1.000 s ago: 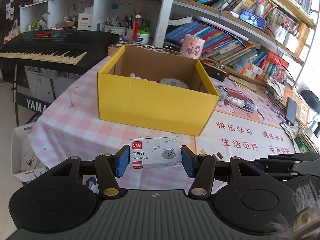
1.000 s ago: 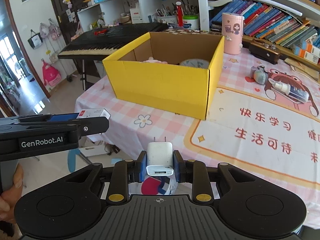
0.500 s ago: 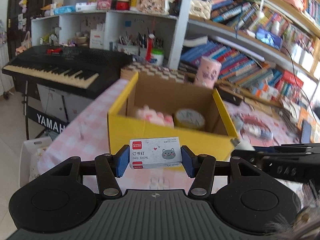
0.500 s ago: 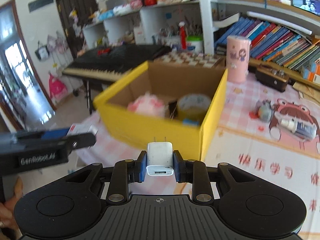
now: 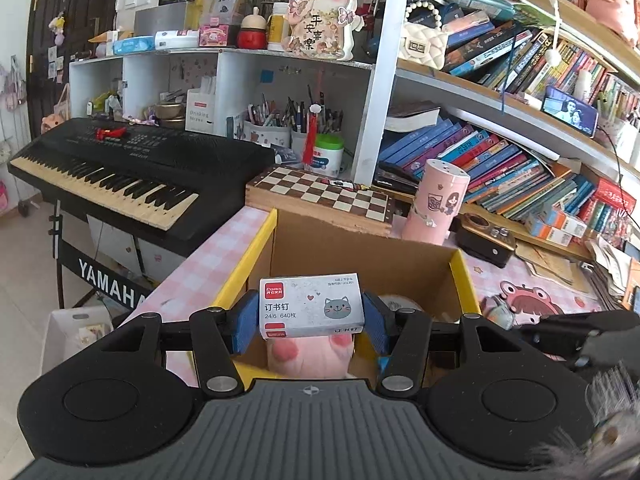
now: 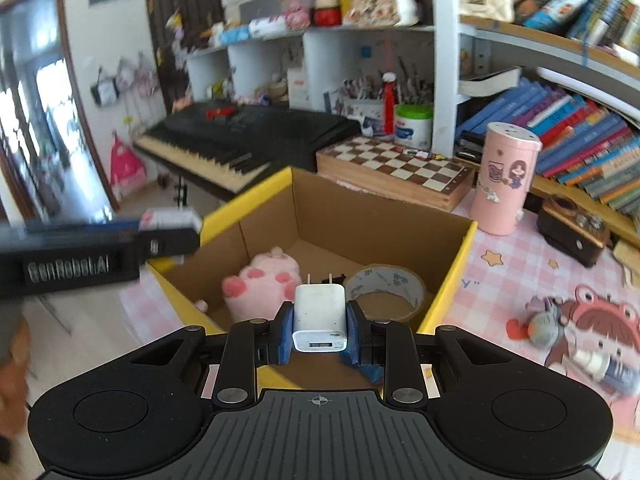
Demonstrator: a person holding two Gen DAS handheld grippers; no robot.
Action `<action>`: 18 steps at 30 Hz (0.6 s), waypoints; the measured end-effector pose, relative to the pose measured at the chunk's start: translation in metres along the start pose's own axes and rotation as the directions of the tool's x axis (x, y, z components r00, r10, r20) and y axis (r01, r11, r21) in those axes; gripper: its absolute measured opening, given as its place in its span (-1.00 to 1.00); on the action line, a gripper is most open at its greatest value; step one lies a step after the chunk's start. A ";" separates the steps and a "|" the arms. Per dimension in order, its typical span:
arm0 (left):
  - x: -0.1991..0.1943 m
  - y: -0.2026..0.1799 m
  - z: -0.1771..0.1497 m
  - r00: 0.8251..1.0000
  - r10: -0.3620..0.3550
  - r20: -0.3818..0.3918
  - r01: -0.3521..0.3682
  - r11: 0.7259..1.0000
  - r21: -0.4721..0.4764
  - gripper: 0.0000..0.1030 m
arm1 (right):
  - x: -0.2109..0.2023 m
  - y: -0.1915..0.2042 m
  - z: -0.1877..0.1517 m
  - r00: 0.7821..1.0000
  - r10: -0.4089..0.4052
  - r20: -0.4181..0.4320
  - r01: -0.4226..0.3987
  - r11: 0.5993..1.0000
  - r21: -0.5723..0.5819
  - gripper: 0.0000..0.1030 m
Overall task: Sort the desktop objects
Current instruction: 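Lower the staples box with the left gripper while the right gripper lowers the charger into the box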
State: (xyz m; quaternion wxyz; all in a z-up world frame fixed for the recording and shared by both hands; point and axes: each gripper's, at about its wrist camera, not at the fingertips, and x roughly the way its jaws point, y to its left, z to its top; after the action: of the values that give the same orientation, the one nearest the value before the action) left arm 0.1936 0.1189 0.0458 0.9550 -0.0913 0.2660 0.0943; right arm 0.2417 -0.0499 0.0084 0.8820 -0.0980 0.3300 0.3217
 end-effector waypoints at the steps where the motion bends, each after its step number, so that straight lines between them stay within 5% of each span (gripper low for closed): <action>1: 0.004 -0.002 0.002 1.000 0.001 -0.002 -0.001 1.000 0.003 0.01 | 0.004 -0.001 0.000 1.000 0.001 -0.006 -0.001 1.000 -0.019 -0.49; 12: 0.074 -0.036 0.026 0.996 -0.064 -0.069 0.073 0.988 0.137 0.01 | 0.060 -0.012 0.006 0.988 0.035 -0.149 -0.069 0.970 -0.232 -0.49; 18: 0.125 -0.049 0.034 0.975 -0.112 -0.190 0.155 0.961 0.229 0.01 | 0.080 -0.018 0.014 0.974 0.062 -0.219 -0.125 0.951 -0.284 -0.49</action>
State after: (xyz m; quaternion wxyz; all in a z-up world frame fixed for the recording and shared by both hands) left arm 0.3267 0.0956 0.0148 0.9361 0.0002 0.3515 -0.0120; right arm 0.3066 -0.0185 -0.0330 0.8018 -0.2462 0.3727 0.3970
